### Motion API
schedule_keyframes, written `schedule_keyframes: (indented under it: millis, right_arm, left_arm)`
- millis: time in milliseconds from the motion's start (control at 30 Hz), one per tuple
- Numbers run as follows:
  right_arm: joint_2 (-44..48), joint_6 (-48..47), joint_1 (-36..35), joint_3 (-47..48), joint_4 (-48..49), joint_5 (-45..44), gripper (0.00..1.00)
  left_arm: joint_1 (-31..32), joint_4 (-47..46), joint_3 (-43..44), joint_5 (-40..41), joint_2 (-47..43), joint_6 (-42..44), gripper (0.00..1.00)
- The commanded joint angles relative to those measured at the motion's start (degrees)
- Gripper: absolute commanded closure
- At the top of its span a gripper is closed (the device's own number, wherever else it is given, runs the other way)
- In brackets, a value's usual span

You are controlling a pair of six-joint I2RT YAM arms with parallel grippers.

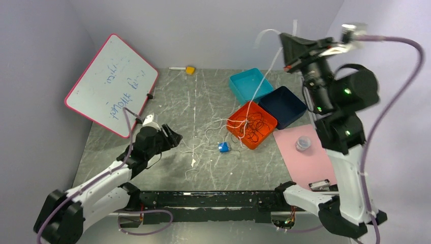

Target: Untangle the cables

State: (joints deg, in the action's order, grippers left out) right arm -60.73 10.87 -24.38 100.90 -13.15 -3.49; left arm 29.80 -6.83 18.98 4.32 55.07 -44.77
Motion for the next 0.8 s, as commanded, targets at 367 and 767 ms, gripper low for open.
schedule_keyframes:
  millis: [367, 767]
  right_arm:
    - [-10.04, 18.94, -0.07, -7.55, 10.54, 23.06, 1.00]
    - [-13.74, 17.79, -2.97, -6.61, 10.00, 17.81, 1.00]
  left_arm:
    - [-0.47, 6.14, 6.80, -12.77, -21.76, 6.82, 0.33]
    - [-0.49, 0.19, 12.35, -19.62, -7.72, 10.66, 0.33]
